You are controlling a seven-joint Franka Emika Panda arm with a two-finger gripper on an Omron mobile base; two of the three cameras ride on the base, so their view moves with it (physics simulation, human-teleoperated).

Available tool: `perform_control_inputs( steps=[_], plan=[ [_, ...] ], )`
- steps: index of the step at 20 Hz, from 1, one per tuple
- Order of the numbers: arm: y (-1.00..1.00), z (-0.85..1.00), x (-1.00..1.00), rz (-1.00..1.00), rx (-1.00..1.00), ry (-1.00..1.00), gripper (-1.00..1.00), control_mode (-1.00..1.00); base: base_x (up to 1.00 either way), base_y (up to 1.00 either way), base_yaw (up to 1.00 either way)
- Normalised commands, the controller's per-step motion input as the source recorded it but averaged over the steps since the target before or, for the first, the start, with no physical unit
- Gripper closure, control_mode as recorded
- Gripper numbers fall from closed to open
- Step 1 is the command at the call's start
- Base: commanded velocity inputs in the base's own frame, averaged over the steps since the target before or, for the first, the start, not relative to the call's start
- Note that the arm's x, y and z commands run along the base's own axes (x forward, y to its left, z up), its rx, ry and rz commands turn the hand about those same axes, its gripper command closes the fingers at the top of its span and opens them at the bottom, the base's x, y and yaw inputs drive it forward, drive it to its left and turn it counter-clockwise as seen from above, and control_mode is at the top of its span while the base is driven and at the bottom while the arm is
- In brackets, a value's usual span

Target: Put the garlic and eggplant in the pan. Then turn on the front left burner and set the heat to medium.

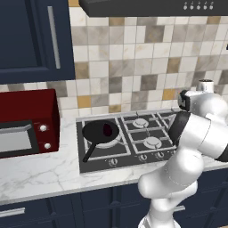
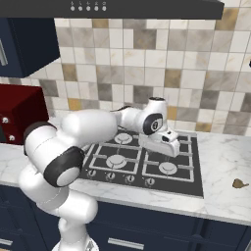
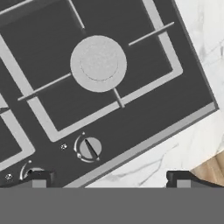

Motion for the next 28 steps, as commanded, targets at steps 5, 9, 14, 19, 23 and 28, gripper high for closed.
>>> perform_control_inputs(
  steps=[5, 9, 14, 19, 23, 28],
  plan=[
    [-1.00, 0.10, -0.28, 0.00, 0.00, 0.00, -1.00, -1.00, 0.00, 0.00, 0.00],
    [-0.87, 0.05, -0.16, 0.00, 0.02, 0.00, -1.00, -1.00, 0.00, 0.00, 0.00],
    [-0.90, 0.00, -0.06, 0.00, 0.03, 0.00, -1.00, -1.00, 0.00, 0.00, 0.00],
    [-0.79, -0.03, 0.00, -0.08, 0.03, 0.00, -1.00, -1.00, 0.00, 0.00, 0.00],
    [-0.42, -0.03, 0.00, -0.11, 0.03, -0.01, -1.00, -1.00, 0.00, 0.00, 0.00],
    [-0.17, -0.01, 0.02, -0.06, 0.00, -0.10, -1.00, -1.00, 0.00, 0.00, 0.00]
  ],
)
